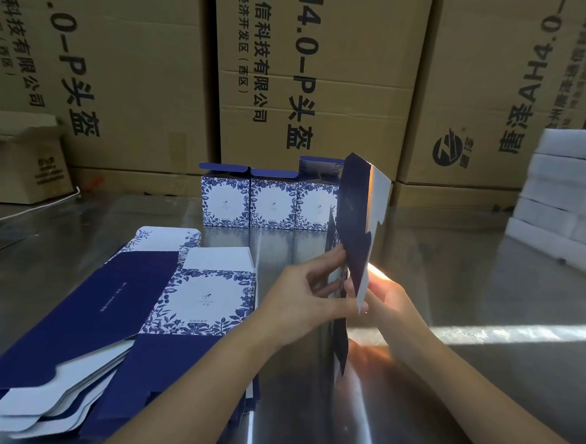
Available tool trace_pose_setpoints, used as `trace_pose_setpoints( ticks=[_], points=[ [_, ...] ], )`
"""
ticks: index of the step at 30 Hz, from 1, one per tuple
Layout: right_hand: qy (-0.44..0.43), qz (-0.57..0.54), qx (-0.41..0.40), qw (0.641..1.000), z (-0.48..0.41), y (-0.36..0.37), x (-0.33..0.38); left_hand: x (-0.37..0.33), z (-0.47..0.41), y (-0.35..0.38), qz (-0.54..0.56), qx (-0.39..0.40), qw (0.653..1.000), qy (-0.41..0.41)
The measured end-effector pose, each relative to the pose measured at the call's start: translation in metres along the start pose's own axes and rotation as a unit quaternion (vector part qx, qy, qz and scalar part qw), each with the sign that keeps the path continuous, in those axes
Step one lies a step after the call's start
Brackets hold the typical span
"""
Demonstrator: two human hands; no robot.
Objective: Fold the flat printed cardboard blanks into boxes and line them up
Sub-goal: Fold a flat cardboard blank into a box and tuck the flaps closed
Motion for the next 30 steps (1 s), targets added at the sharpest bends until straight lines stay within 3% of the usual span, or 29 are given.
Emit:
trace_pose_setpoints(
  ticks=[12, 17, 22, 30],
  points=[
    [-0.031, -0.068, -0.036, 0.997, 0.002, 0.0, 0.007, 0.004, 0.0, 0.001, -0.054, 0.007, 0.998, -0.015],
    [-0.046, -0.049, -0.046, 0.997, 0.003, -0.001, 0.008, 0.007, 0.001, 0.003, -0.055, 0.002, 0.998, -0.014],
    [-0.094, 0.15, -0.074, 0.981, 0.01, -0.002, 0.016, 0.007, 0.001, 0.006, -0.059, -0.009, 0.998, -0.004],
    [-0.128, 0.206, -0.073, 0.967, 0.014, -0.002, 0.028, 0.008, 0.0, 0.004, -0.051, -0.005, 0.999, -0.007]
  ],
)
Point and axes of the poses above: each hand's wrist, its own z-axis away from the middle knuckle, its own y-axis out of the palm, x = y × z, the point moved 6 cm from there along -z, towards the middle knuckle, and after that the axes turned 3 degrees about -x, right-handed, at the moved point
